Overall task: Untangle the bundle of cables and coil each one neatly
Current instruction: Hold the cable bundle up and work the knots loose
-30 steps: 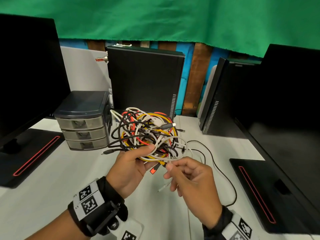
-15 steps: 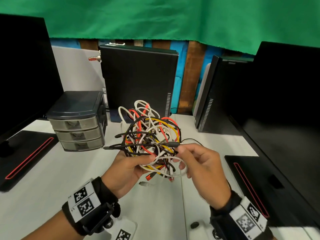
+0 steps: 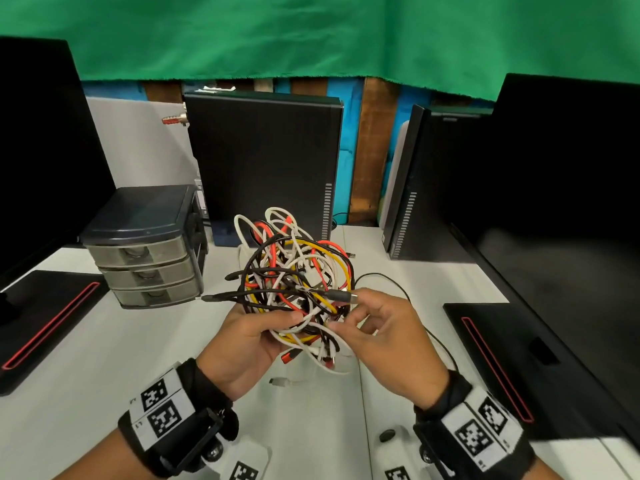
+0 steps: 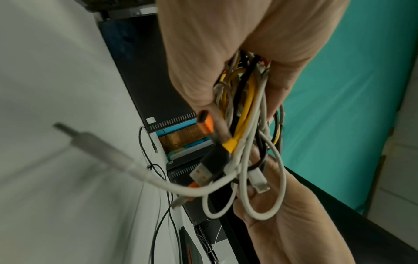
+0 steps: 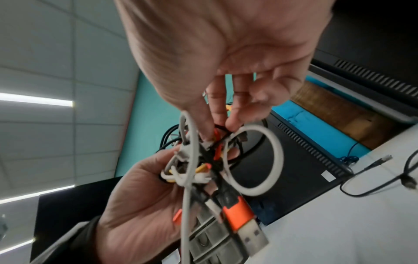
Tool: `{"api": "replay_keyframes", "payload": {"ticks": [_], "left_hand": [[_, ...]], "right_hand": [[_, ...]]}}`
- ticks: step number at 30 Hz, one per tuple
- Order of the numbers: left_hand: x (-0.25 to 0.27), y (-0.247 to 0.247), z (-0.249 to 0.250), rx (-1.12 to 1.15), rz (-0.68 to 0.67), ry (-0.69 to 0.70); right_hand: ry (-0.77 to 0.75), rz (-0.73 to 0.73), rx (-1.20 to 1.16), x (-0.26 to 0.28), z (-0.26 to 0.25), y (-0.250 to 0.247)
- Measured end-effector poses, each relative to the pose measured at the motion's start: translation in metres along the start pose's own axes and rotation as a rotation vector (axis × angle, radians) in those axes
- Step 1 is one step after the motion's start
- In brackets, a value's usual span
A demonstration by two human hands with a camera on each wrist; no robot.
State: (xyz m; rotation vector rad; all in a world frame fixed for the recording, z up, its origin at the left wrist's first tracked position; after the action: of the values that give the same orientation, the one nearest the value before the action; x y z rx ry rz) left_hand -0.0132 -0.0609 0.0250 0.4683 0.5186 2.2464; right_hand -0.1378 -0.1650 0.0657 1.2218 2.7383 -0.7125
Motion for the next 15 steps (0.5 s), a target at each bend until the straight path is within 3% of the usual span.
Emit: {"api": "replay_keyframes", "payload": {"ticks": [3,10,15], "left_hand": [[0.001,0.003,0.000,-0.065,-0.014,0.022],[0.002,0.005,0.003,-0.136,-0.004,0.060],[0.001,0.004,0.006,-0.124,-0.001,0.061]], "right_hand": [[-0.097,0.036,0.037,-0.001,-0.006,-0.003],[-0.012,0.126,-0.063,-0.011,0.016,-0.008],[-0.034,0.069,-0.144,-0.013,0.012,-0.010]]}}
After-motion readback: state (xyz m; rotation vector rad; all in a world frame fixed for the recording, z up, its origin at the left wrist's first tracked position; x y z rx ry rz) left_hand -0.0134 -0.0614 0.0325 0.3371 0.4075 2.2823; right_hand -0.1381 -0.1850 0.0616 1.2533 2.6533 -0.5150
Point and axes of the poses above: each hand's wrist, its own x-axis away from the middle knuckle, its own y-axis out of the palm, z = x × y, the point moved 10 cm from there along -x, towards the middle knuckle, and after that the axes turned 8 degrees about z, right-handed, at the moved point
